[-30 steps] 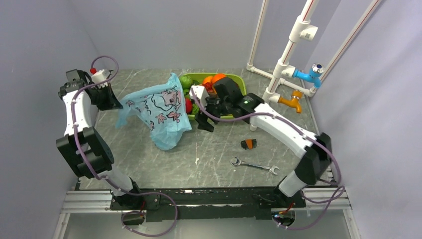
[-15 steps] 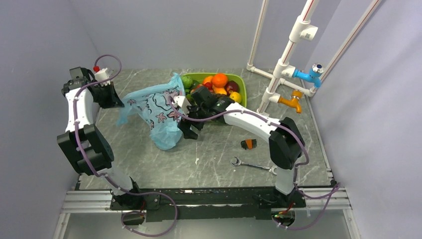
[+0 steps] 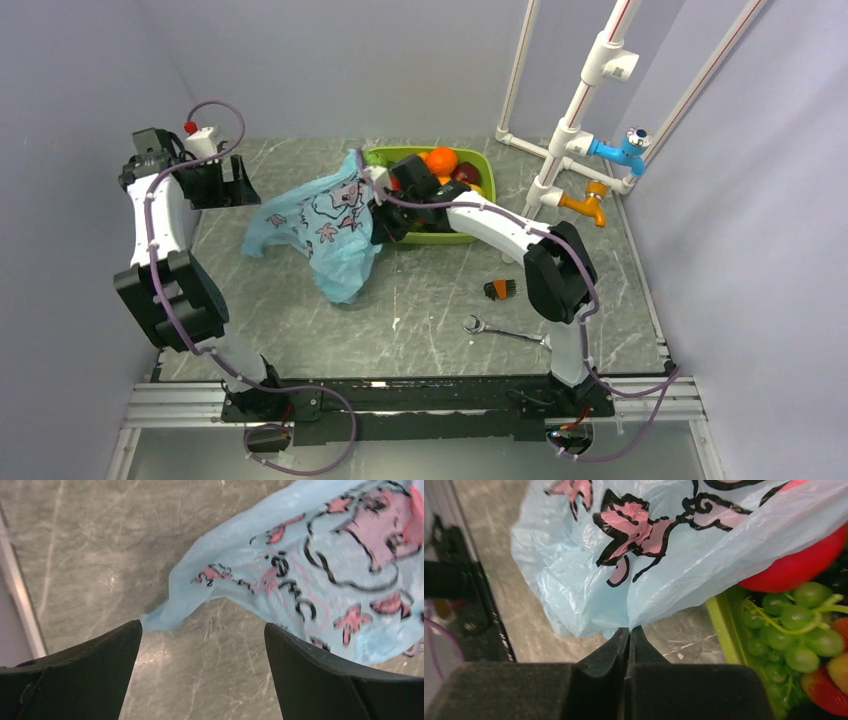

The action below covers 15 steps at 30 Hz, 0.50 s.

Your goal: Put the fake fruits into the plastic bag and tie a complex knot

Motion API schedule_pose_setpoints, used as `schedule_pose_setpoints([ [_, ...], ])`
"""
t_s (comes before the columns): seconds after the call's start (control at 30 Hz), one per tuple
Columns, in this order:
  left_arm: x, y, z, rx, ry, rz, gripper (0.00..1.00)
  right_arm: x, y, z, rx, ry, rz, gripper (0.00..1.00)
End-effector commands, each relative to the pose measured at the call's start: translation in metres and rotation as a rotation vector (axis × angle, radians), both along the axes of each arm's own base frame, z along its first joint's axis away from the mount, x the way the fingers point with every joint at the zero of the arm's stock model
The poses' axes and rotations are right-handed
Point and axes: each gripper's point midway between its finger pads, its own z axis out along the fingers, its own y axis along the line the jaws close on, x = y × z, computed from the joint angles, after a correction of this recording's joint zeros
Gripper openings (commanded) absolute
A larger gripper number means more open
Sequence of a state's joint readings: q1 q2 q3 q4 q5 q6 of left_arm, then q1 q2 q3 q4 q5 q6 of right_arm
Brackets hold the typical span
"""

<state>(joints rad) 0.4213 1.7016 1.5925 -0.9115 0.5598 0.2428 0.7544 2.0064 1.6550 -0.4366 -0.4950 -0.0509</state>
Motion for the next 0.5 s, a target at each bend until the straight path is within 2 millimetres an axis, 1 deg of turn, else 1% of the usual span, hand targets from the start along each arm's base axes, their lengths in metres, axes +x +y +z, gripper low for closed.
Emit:
schedule_pose_setpoints([
  [0.0, -0.021, 0.001, 0.081, 0.112, -0.333, -0.106, 0.99, 0.011, 0.005, 0.083, 0.258, 0.080, -0.093, 0.00],
  [0.07, -0.045, -0.014, 0.094, 0.140, -0.434, -0.199, 0.99, 0.015, 0.010, 0.100, 0.321, 0.120, -0.124, 0.00],
  [0.1, -0.058, -0.025, 0.090, 0.151, -0.456, -0.257, 0.99, 0.016, 0.012, 0.107, 0.346, 0.134, -0.143, 0.00],
  [0.13, -0.074, -0.041, 0.085, 0.162, -0.478, -0.340, 0.99, 0.018, 0.014, 0.114, 0.371, 0.146, -0.160, 0.00],
  [0.2, -0.106, -0.073, 0.058, 0.163, -0.476, -0.495, 0.99, 0.021, 0.019, 0.125, 0.408, 0.175, -0.186, 0.00],
  [0.27, -0.136, -0.102, 0.028, 0.154, -0.467, -0.623, 0.99, 0.025, 0.023, 0.127, 0.428, 0.204, -0.212, 0.00],
  [0.3, -0.147, -0.115, 0.020, 0.157, -0.483, -0.659, 0.99, 0.026, 0.024, 0.129, 0.437, 0.215, -0.223, 0.00],
  [0.37, -0.145, -0.127, 0.004, 0.138, -0.512, -0.621, 0.99, 0.028, 0.027, 0.133, 0.457, 0.233, -0.237, 0.00],
  [0.4, -0.145, -0.132, -0.008, 0.111, -0.506, -0.586, 0.99, 0.028, 0.029, 0.137, 0.475, 0.247, -0.242, 0.00],
  [0.47, -0.135, -0.136, -0.010, 0.092, -0.543, -0.505, 0.99, 0.028, 0.031, 0.143, 0.499, 0.270, -0.247, 0.00],
])
